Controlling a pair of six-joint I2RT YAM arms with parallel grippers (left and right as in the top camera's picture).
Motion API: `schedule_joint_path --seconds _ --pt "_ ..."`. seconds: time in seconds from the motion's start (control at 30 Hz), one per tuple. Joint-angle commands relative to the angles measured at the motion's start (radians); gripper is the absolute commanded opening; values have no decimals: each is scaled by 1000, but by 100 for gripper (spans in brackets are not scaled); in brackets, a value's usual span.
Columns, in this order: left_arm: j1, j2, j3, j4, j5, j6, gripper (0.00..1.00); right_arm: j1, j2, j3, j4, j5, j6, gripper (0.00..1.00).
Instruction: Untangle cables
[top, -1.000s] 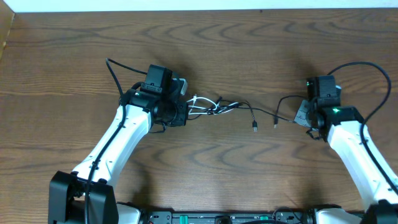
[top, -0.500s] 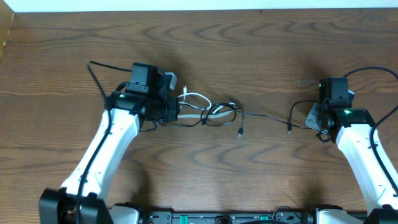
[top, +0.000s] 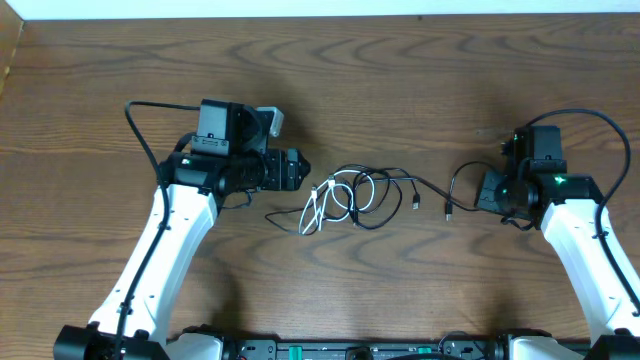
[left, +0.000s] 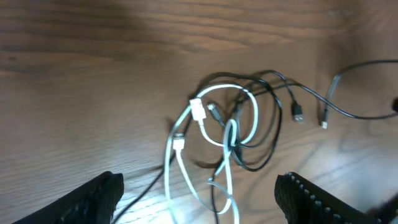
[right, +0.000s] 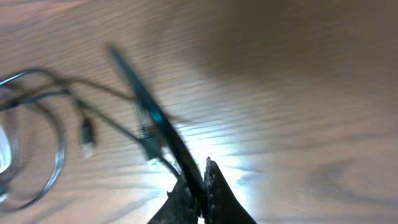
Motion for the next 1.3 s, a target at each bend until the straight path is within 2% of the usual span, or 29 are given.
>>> schedule_joint_path --seconds 0.0,0.13,0.53,0.67,1.07,1.27 --pt "-50 26 -13 14 45 -5 82 -5 -12 -2 11 -249 -158 1" --pt "-122 60 -13 65 43 -5 81 -5 -12 -2 16 -395 -233 1" --pt "-298 266 -13 247 34 -5 75 -5 -12 -2 11 -396 -233 1" --pt "-316 333 -13 320 -1 -5 68 -5 -12 -2 8 -396 -233 1" --pt "-321 443 -13 460 -24 -5 67 -5 -12 -2 7 -396 -233 1" --pt "-321 485 -13 478 -77 -5 67 -5 -12 -2 7 -396 -233 1"
